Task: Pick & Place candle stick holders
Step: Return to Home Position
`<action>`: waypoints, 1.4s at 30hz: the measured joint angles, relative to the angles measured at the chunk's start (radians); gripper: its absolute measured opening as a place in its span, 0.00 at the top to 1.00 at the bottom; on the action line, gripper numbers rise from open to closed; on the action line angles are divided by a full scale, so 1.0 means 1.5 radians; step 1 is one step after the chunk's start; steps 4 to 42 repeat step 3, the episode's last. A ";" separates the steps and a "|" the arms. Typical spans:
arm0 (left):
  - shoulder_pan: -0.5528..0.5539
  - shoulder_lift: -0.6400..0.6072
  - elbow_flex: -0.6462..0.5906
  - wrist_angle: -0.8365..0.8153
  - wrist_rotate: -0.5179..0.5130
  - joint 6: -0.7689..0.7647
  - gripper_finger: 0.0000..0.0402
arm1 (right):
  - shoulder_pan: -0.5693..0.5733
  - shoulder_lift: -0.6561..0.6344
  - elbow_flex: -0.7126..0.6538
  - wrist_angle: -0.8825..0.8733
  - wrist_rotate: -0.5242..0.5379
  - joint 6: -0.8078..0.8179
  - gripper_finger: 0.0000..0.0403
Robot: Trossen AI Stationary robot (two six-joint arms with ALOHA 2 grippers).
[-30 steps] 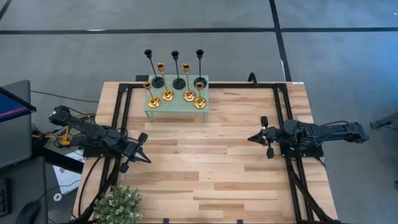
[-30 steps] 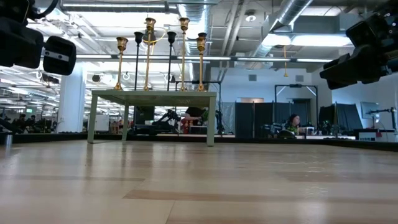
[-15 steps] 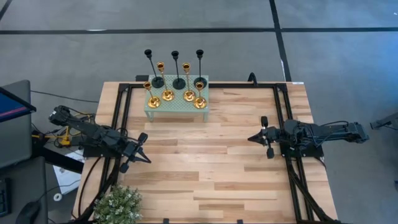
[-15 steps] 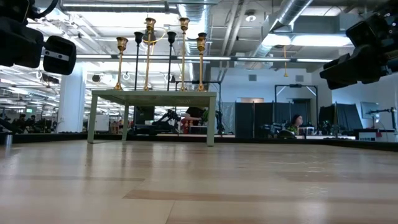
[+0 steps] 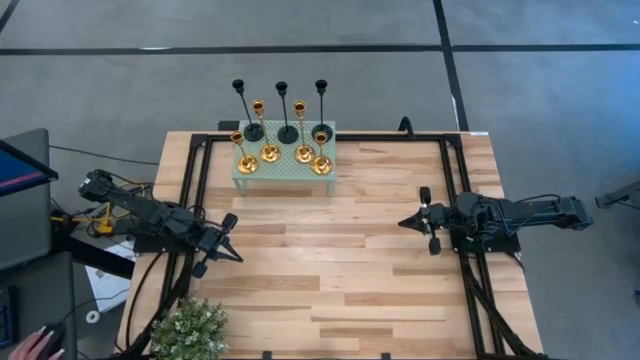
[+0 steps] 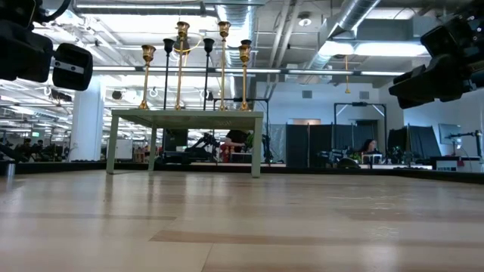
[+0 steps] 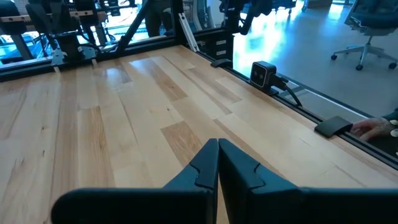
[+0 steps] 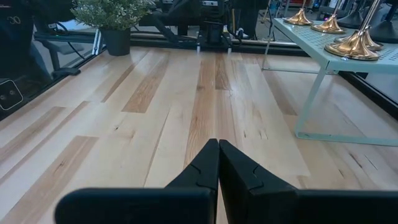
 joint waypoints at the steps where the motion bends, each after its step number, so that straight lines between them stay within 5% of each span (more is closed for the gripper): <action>1: 0.000 0.000 0.000 0.000 0.000 0.000 0.97 | 0.000 0.000 0.000 0.000 0.000 0.000 1.00; 42: 0.000 0.000 0.000 0.001 0.000 0.000 0.97 | 0.000 0.000 0.000 0.000 0.000 0.000 1.00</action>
